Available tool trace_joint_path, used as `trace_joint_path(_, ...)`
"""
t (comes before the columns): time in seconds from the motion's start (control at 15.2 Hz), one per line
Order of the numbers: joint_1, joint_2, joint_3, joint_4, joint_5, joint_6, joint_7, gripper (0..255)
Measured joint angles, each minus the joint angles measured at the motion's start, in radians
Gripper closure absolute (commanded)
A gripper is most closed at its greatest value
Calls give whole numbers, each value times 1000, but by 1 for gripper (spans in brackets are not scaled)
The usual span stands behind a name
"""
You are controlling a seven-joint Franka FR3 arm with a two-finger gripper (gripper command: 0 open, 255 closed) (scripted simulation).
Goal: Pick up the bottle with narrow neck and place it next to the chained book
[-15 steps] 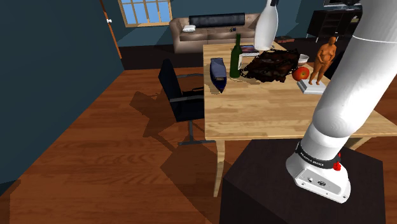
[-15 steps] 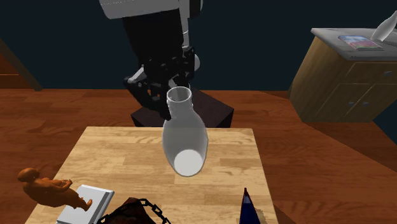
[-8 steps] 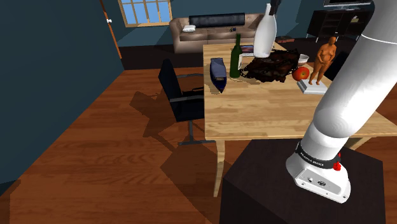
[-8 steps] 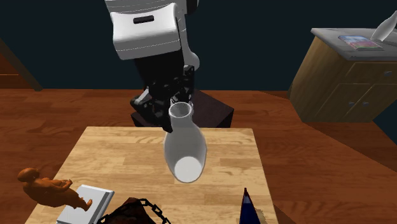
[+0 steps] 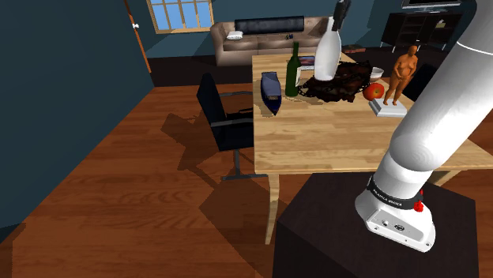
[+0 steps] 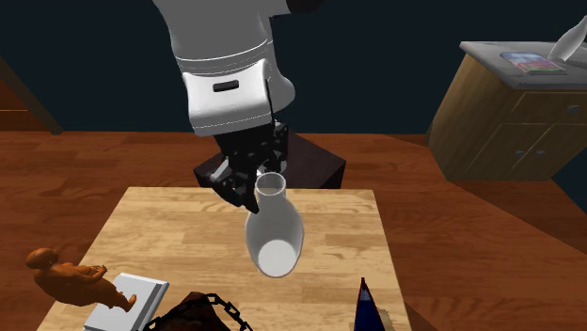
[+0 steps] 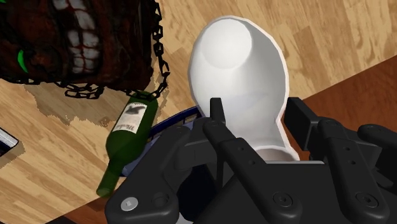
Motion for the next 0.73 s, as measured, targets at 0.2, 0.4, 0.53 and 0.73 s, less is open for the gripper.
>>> trace_joint_path(0.2,0,-10,3,-49,-6,41,2,255)
trace_joint_path(0.4,0,-23,5,-103,-14,85,4,255)
trace_joint_path(0.53,-1,-28,6,-133,-17,111,5,255)
trace_joint_path(0.73,-1,-34,8,-183,-21,156,7,255)
